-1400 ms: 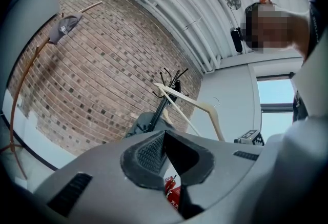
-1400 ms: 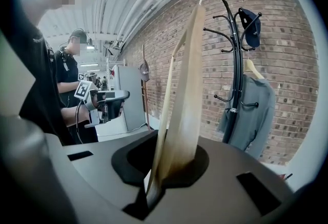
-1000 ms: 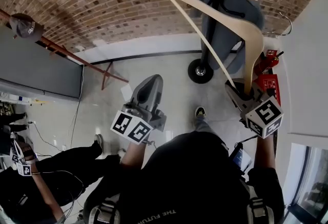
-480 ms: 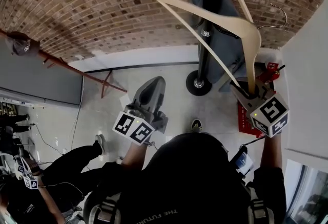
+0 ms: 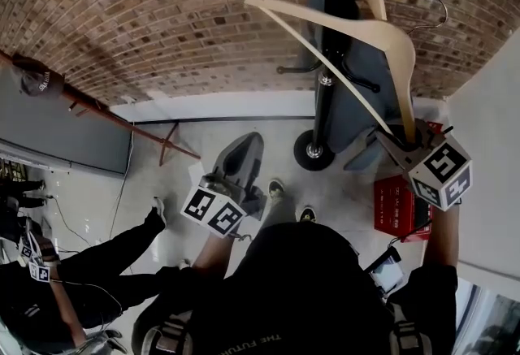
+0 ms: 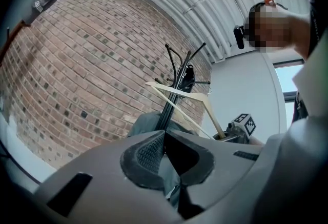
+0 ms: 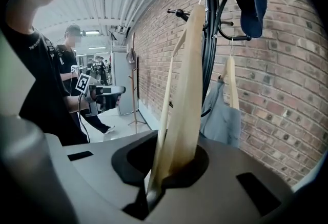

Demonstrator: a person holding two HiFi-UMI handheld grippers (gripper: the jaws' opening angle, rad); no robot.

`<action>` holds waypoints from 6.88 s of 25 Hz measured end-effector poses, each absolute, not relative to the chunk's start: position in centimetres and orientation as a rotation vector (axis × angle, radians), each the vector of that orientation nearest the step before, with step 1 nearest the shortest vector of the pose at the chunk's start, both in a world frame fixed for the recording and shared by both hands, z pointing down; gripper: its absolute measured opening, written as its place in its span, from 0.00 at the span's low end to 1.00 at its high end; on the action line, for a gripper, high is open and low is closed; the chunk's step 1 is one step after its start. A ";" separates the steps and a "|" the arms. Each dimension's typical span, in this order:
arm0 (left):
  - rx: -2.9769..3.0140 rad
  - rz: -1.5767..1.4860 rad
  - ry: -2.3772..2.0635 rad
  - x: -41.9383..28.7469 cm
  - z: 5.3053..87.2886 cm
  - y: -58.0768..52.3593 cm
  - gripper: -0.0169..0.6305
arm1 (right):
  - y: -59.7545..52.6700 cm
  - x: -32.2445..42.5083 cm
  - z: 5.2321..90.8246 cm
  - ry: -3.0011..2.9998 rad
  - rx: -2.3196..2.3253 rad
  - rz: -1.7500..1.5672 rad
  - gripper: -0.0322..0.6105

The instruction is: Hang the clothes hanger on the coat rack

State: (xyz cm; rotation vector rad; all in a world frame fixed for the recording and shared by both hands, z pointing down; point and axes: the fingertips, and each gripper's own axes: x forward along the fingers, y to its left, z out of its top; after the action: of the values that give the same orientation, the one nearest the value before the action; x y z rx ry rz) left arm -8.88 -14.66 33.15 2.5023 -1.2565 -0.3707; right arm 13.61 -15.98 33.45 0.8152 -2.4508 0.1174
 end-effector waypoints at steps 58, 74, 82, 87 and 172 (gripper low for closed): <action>2.443 -0.467 -1.311 -14.3 33.6 -20.9 0.06 | -25.9 11.9 36.8 -2.169 0.731 0.060 0.09; 2.424 -0.454 -1.305 -14.2 34.2 -20.6 0.06 | -26.3 11.7 37.5 -2.174 0.752 0.008 0.10; 2.423 -0.456 -1.309 -14.5 34.0 -20.2 0.06 | -26.5 11.3 37.2 -2.193 0.792 -0.023 0.12; 2.426 -0.460 -1.310 -14.7 33.9 -19.8 0.06 | -26.7 11.2 37.0 -2.200 0.835 -0.039 0.24; 2.529 -0.393 -1.175 -5.6 33.5 -16.8 0.06 | -15.8 18.1 29.9 -2.516 1.562 -0.208 0.08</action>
State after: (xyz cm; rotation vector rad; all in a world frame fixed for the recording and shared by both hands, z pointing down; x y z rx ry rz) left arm -5.60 -16.84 33.51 2.5288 -1.1753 -0.3926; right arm 18.14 -15.76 29.87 1.5620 -2.5165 -0.2081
